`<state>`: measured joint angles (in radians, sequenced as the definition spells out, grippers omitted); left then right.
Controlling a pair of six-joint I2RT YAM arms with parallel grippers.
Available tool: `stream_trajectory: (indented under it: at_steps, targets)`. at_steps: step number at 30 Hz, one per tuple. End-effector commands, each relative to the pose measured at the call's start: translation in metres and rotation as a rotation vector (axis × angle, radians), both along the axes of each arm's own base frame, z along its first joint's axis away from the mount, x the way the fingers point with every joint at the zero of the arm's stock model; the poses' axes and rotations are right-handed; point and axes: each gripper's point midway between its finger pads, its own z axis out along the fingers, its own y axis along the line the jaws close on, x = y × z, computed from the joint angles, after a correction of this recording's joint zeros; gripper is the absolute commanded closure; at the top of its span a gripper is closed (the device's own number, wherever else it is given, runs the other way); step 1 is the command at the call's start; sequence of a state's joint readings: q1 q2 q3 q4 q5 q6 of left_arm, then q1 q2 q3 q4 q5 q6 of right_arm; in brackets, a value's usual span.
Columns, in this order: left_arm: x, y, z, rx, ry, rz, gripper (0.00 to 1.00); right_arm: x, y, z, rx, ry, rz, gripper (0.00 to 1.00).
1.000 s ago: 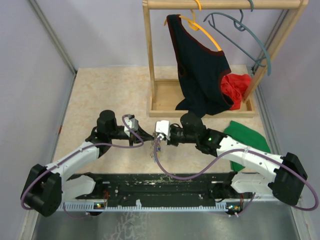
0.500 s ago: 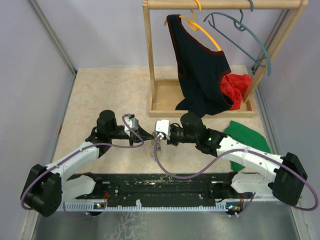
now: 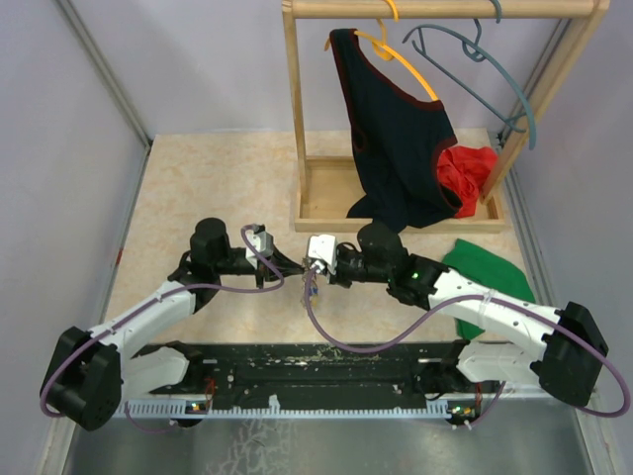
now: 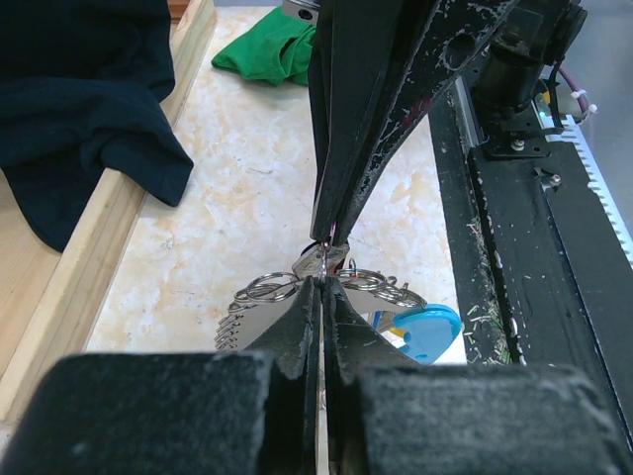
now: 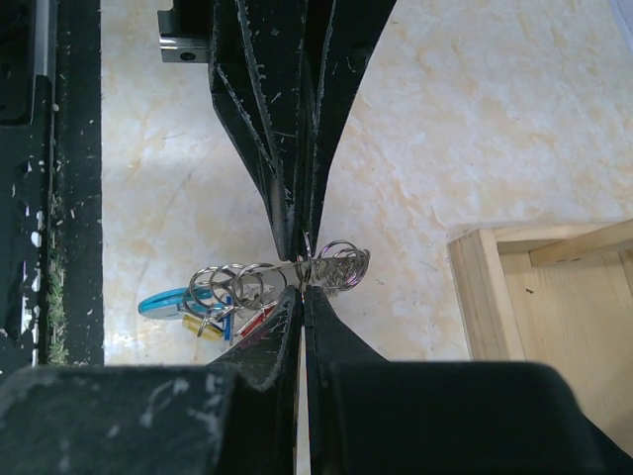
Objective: Put the keys on the keyring
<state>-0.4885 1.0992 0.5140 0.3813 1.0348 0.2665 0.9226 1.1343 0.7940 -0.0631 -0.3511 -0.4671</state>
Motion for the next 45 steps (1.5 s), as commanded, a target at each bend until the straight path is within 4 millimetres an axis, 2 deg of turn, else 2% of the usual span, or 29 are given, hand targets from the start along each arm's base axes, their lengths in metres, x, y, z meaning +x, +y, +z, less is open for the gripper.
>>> stream_trajectory:
  at_steps: [1, 18, 45]
  targets:
    - [-0.0036, -0.0034, 0.0148, -0.033, -0.053, -0.038, 0.99, 0.0030, 0.0095, 0.0422, 0.113, -0.065, -0.006, 1.00]
    - [-0.0003, -0.0020, 0.0149, -0.030, -0.058, -0.009, 0.99, 0.0026, 0.0028, 0.0368, 0.089, -0.048, -0.029, 1.00]
    - [-0.0058, -0.0036, 0.0160, -0.039, -0.061, -0.048, 0.99, 0.0018, 0.0113, 0.0358, 0.086, -0.021, -0.005, 1.00]
